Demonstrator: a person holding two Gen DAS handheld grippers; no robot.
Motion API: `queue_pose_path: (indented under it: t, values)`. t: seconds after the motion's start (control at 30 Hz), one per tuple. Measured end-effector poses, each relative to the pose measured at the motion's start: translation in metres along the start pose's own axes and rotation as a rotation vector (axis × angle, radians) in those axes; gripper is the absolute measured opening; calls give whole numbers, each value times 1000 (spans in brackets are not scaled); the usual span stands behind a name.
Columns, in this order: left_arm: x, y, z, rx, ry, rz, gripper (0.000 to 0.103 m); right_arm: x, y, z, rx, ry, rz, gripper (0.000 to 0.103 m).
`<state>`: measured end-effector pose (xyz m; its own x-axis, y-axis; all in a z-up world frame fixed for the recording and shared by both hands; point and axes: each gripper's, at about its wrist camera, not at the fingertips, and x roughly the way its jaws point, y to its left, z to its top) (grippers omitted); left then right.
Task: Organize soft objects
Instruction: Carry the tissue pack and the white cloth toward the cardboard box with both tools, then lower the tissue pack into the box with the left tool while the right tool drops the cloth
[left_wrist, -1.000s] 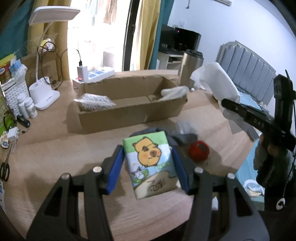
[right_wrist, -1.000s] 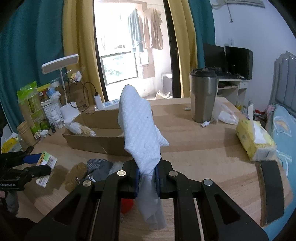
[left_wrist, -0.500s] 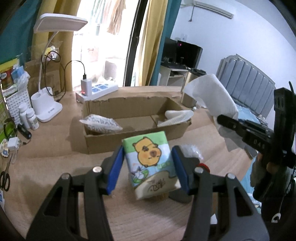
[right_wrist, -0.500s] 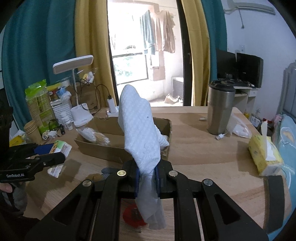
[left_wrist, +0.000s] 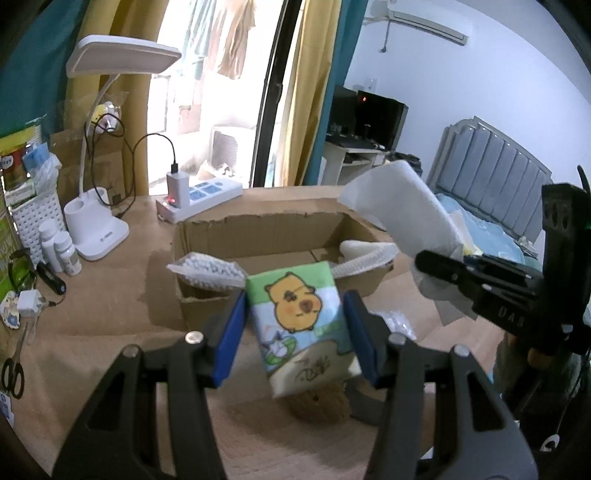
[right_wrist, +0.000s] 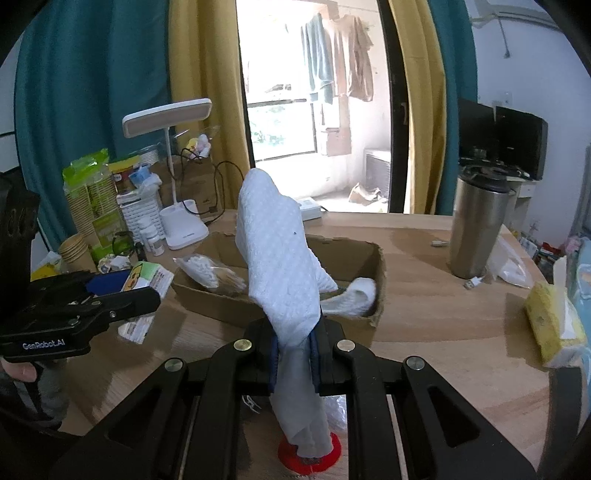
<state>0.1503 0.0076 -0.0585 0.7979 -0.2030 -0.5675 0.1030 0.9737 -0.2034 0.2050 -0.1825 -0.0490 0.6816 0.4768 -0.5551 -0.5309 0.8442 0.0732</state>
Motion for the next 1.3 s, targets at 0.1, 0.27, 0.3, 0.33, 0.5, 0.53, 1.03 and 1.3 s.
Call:
queue_pose_path:
  t: [0.1, 0.27, 0.3, 0.33, 0.5, 0.53, 1.03, 1.3]
  values:
    - [4, 2, 2, -2, -3, 3, 55, 6, 4, 2, -4, 6, 14, 15]
    - [9, 2, 6, 8, -7, 13, 55, 17, 10, 6, -11, 16, 37, 15]
    - [10, 2, 6, 9, -8, 12, 55, 18, 11, 6, -13, 18, 41, 15]
    - [10, 3, 7, 11, -9, 12, 55, 20, 12, 7, -16, 20, 46, 15]
    - [16, 6, 12, 15, -16, 12, 55, 31, 18, 12, -26, 27, 59, 15]
    - [17, 7, 13, 15, -19, 13, 55, 32, 18, 13, -26, 26, 61, 15]
    - [39, 16, 24, 4, -25, 33, 55, 50, 13, 23, -27, 32, 63, 15]
    - [55, 14, 31, 10, -12, 35, 55, 63, 5, 28, -21, 36, 71, 15]
